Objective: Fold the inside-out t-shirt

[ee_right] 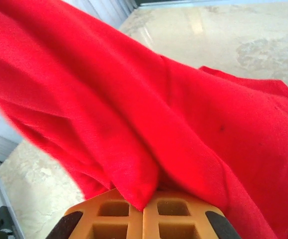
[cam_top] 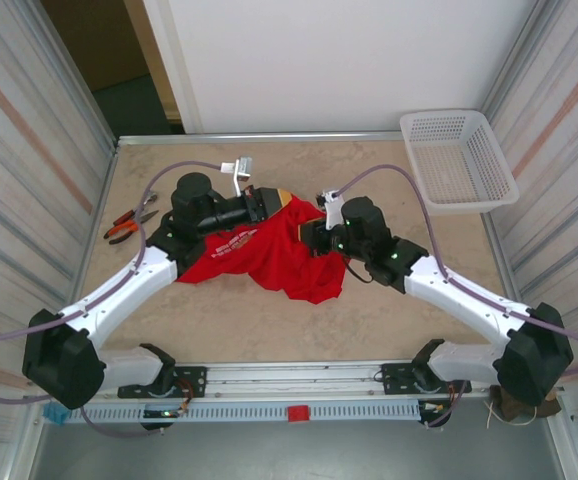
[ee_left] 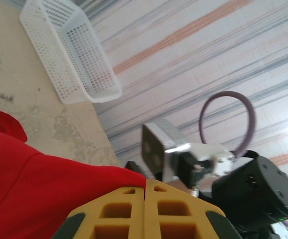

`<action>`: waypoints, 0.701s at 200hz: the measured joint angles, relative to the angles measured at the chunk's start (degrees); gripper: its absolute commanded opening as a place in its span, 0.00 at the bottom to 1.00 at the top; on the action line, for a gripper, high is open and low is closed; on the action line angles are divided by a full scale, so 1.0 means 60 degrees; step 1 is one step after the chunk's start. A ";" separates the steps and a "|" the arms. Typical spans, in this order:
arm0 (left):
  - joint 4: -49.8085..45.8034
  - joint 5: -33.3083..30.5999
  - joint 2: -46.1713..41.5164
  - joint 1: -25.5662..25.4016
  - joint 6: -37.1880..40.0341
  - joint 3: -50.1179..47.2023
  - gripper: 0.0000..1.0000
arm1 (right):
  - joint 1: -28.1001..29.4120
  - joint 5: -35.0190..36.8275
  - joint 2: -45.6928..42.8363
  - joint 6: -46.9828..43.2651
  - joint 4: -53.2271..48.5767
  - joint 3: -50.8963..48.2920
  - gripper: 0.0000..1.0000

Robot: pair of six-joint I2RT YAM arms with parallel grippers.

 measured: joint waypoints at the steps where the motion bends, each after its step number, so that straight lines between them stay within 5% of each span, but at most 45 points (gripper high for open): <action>1: -0.0015 -0.0018 0.0000 0.0004 0.0011 0.0000 0.00 | -0.0004 -0.0033 -0.0015 -0.0015 -0.0011 0.0007 0.00; 23: -0.0444 -0.0481 -0.0018 0.0175 0.0262 -0.0004 0.01 | -0.0244 -0.1381 -0.0670 -0.0317 -0.0124 0.0051 0.00; 42: -0.0820 -0.0816 -0.0015 0.0488 0.0619 -0.0004 0.31 | -0.0707 -0.2667 -0.1468 -0.0324 0.0004 0.0051 0.00; 61: -0.1315 -0.1107 -0.0018 0.0761 0.1257 0.0004 0.47 | -0.1366 -0.3719 -0.1934 -0.0106 0.0481 0.0018 0.00; 105: -0.2743 -0.1818 -0.0867 0.0670 0.2856 -0.0073 0.51 | -0.2353 -0.4983 -0.1574 0.0659 0.1410 -0.0382 0.00; 140: -0.2951 -0.2259 -0.2011 -0.0481 0.4211 -0.0204 0.54 | -0.2364 -0.5388 -0.1078 0.0980 0.1723 -0.0452 0.00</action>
